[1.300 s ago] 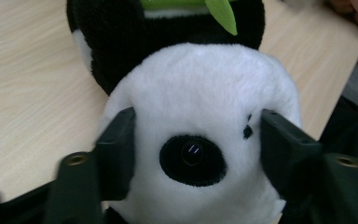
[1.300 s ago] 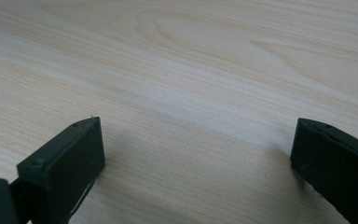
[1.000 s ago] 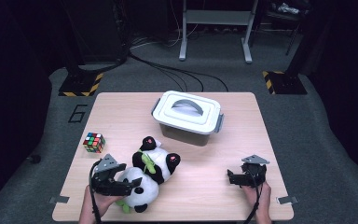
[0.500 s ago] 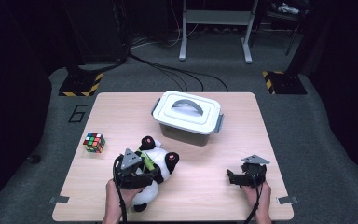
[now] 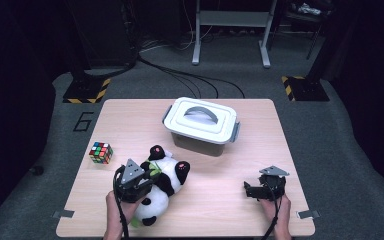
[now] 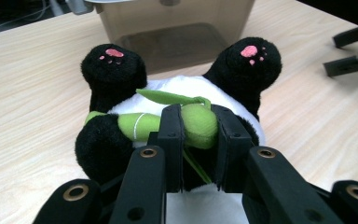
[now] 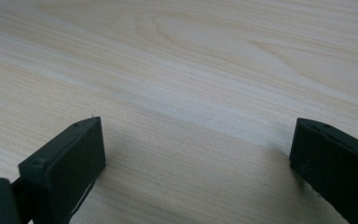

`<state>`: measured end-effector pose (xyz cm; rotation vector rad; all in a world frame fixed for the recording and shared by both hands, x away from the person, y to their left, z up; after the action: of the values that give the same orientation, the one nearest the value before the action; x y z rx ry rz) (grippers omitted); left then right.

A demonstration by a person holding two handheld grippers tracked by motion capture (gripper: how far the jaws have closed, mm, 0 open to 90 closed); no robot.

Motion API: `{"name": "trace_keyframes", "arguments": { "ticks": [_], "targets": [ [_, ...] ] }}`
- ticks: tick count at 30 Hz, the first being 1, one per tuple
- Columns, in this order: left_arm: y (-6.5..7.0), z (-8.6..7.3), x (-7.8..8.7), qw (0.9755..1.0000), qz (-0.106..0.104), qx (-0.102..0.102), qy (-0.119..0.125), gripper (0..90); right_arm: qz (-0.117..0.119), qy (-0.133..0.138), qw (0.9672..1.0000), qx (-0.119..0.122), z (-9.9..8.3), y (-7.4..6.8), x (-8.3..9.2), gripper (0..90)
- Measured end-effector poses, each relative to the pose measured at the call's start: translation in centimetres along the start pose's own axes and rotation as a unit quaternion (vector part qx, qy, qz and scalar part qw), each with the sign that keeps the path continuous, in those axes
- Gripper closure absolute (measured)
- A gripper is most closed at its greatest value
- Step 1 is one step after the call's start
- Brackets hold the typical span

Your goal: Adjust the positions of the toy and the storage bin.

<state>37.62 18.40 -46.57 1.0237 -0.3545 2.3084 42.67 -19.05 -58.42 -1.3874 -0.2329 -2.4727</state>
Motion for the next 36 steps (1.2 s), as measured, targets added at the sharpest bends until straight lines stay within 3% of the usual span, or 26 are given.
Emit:
{"name": "trace_keyframes", "arguments": {
  "ticks": [4,8,11,12,14,17,18,20,23,26,29,33,36],
  "targets": [
    [-0.5,-0.3,1.0,0.9998,-0.018,-0.006,0.004,75.7,0.001,0.001,1.0000,-0.002,0.0,0.0,0.0,2.4],
    [-0.7,-1.1,2.4,0.9989,-0.039,-0.024,-0.007,75.5,0.001,0.001,1.0000,-0.001,0.0,0.0,0.0,2.5],
    [-0.5,-1.4,2.7,0.9985,-0.047,-0.025,-0.015,73.4,-0.001,0.001,1.0000,-0.002,0.0,0.0,0.0,2.6],
    [-0.2,-1.4,2.6,0.9984,-0.052,-0.017,-0.013,70.8,-0.001,0.000,1.0000,0.000,0.0,0.0,0.0,2.6],
    [0.1,-1.3,2.2,0.9993,-0.031,-0.008,-0.020,52.5,0.000,0.000,1.0000,-0.001,0.0,0.0,0.0,2.6],
    [0.6,-1.0,1.2,0.9991,-0.026,0.015,-0.029,35.8,-0.001,0.000,1.0000,-0.001,0.0,0.0,0.0,2.6],
    [1.0,-0.9,0.7,0.9988,-0.028,0.023,-0.033,30.9,0.000,0.001,1.0000,-0.002,0.0,0.0,0.0,2.6],
    [1.4,-0.8,0.0,0.9984,-0.009,0.033,-0.046,28.4,0.000,0.000,1.0000,-0.001,0.0,0.0,0.0,2.6],
    [1.9,-1.3,-1.0,0.9975,0.003,0.039,-0.060,34.8,0.000,0.001,1.0000,-0.002,0.0,0.0,0.0,2.7],
    [2.1,-1.5,-1.1,0.9973,0.017,0.029,-0.065,40.8,-0.001,0.001,1.0000,-0.001,0.0,0.0,0.0,2.8],
    [1.6,-1.7,-1.1,0.9975,0.013,0.029,-0.063,53.7,0.001,0.000,1.0000,-0.001,0.0,0.0,0.0,2.8],
    [1.5,-1.9,-1.0,0.9978,0.008,0.008,-0.065,65.9,0.001,0.001,1.0000,-0.003,0.0,0.0,0.0,3.0],
    [1.4,-1.7,-0.7,0.9976,0.008,-0.020,-0.065,69.2,0.001,0.000,1.0000,-0.003,0.0,0.0,0.0,3.0]
  ]
}}
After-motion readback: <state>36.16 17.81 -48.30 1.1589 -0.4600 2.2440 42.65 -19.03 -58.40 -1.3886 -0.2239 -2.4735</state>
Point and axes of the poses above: each handheld gripper's, and its own axes: x roughly backward along the jaws, z roughly out of its top, y roughly to its right, the point moved 8 cm from there along -x, roughly forward along the jaws, and after that the axes turned 15 degrees about -y, right-handed, at the moved point
